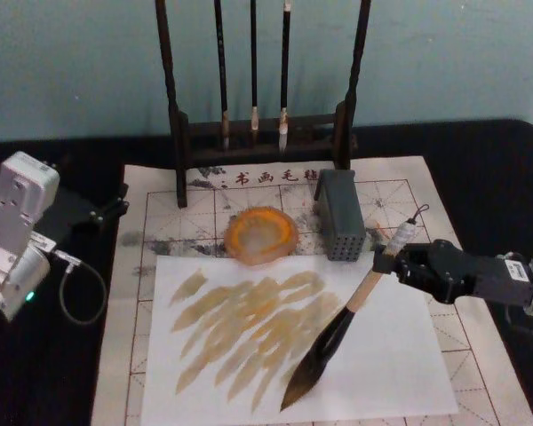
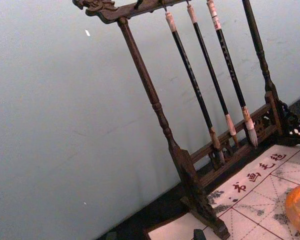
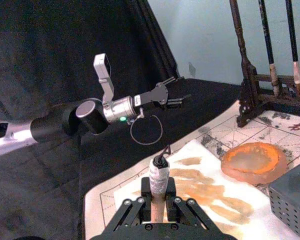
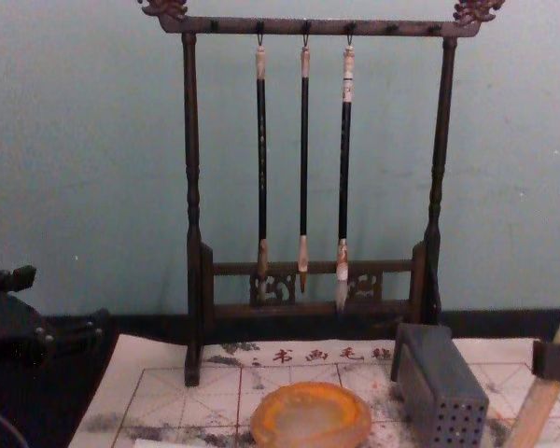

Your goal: Pick up the brush from the inkstone, write on the paper, then place the brush back to its original position.

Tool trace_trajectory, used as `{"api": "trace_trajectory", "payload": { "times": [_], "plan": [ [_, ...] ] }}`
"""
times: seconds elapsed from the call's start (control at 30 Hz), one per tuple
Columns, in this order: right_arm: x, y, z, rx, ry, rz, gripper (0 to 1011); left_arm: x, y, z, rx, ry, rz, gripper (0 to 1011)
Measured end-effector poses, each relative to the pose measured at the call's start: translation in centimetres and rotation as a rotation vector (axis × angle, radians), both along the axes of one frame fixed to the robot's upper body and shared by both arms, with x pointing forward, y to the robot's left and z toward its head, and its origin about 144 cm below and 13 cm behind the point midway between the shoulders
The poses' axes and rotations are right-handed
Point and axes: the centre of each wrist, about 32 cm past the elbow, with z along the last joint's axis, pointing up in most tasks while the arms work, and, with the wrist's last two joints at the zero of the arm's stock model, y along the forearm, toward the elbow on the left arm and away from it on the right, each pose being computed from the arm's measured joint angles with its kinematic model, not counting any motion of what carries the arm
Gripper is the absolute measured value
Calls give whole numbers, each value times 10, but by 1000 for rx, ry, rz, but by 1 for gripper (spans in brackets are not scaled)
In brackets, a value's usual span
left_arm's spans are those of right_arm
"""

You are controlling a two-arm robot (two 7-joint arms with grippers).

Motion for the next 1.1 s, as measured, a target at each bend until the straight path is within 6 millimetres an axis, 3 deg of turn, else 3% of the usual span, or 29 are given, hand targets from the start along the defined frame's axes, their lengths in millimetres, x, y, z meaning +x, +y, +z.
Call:
{"api": "trace_trajectory", "payload": {
  "times": [0.43, 1.1],
  "plan": [
    [-1, -2, -1, -22, -8, 6, 181, 0, 0, 0, 0, 0, 0, 1001],
    [-6, -20, 1, -18, -6, -32, 181, 0, 0, 0, 0, 0, 0, 1001]
  ]
}}
